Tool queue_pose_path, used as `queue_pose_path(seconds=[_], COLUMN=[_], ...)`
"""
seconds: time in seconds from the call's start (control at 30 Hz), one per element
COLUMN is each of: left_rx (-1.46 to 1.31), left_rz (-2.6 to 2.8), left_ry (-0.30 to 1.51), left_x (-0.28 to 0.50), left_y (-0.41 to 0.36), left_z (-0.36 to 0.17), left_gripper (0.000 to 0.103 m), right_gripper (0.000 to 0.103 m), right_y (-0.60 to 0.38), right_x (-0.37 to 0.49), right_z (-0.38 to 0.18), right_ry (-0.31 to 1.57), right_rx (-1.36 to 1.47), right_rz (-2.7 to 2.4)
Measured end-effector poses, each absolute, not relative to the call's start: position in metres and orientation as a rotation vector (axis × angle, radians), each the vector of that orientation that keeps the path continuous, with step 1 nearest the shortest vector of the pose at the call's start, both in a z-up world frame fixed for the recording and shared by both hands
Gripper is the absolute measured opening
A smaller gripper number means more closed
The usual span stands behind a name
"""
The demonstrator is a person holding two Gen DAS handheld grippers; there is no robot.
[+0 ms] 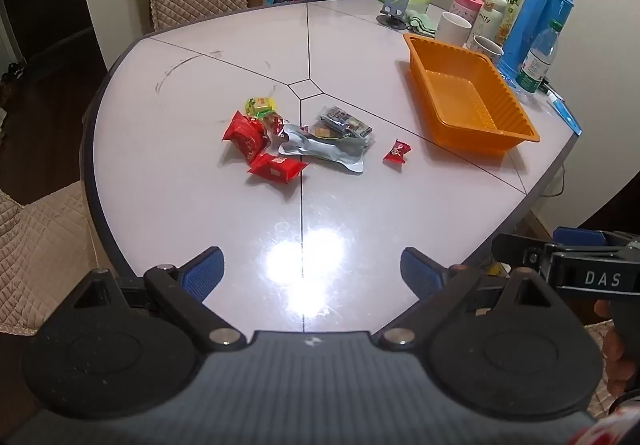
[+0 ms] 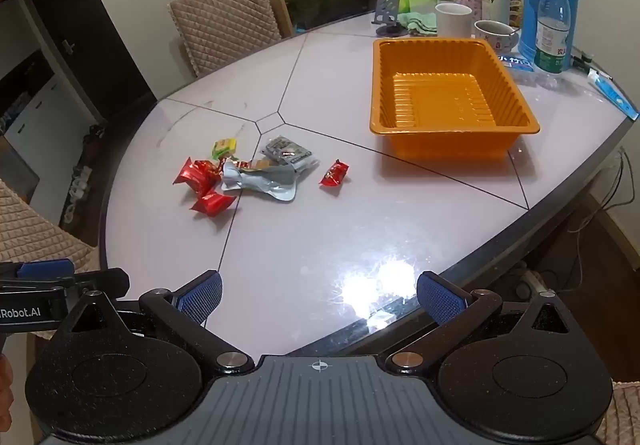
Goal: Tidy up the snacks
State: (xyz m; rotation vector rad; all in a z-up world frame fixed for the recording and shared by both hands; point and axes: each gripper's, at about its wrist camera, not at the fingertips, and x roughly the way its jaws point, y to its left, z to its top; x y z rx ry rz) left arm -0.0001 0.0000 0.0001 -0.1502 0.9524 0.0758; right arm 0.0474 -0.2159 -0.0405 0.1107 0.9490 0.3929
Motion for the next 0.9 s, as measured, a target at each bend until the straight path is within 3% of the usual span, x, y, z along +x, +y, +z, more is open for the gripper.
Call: queue_pose_path(seconds=[0.9], left_rx=[-0.149], left_rz=[0.078], left_ry=[0.955], left_x=[-0.0024], left_y=[0.0015], left_z=[-0.0018], left_gripper=[0.094], right_gripper=[0.103], right_y=[-0.2188], right_x=[0.0506], right_z=[-0.0385], right_ry=[0.937], right_rx=[0.105], right_rz=[0.403])
